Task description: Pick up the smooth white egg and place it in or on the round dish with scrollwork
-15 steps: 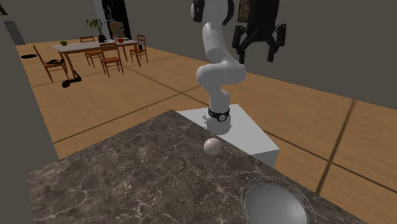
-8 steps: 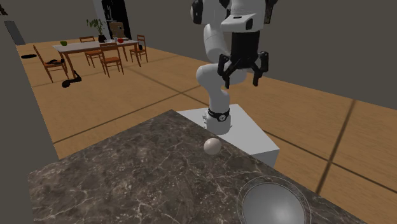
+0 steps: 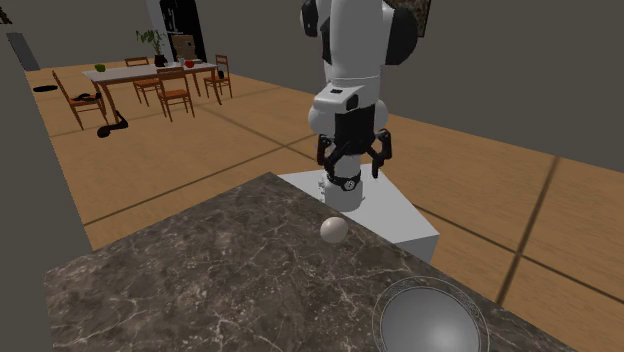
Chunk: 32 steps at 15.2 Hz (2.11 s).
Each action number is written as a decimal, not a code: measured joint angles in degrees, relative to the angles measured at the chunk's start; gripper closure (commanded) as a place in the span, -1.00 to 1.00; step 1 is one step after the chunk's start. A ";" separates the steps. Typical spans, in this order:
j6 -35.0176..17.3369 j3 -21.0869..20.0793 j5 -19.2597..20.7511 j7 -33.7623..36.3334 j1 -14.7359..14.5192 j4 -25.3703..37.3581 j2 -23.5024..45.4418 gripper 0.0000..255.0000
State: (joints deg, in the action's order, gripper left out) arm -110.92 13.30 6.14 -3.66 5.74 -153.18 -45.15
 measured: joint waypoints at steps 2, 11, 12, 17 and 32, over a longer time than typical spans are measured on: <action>-3.99 1.55 0.61 -0.77 0.59 -2.07 1.91 -1.00; -18.47 7.52 2.43 -4.56 2.15 -7.36 11.00 -1.00; -19.62 7.79 2.43 -4.72 2.07 -7.71 11.82 -1.00; -23.27 8.33 2.30 -4.87 1.64 -9.05 14.11 -1.00; -23.54 8.37 2.28 -4.89 1.61 -9.08 14.25 1.00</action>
State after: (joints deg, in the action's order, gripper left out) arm -134.46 21.67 8.42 -8.55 7.35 -162.26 -30.90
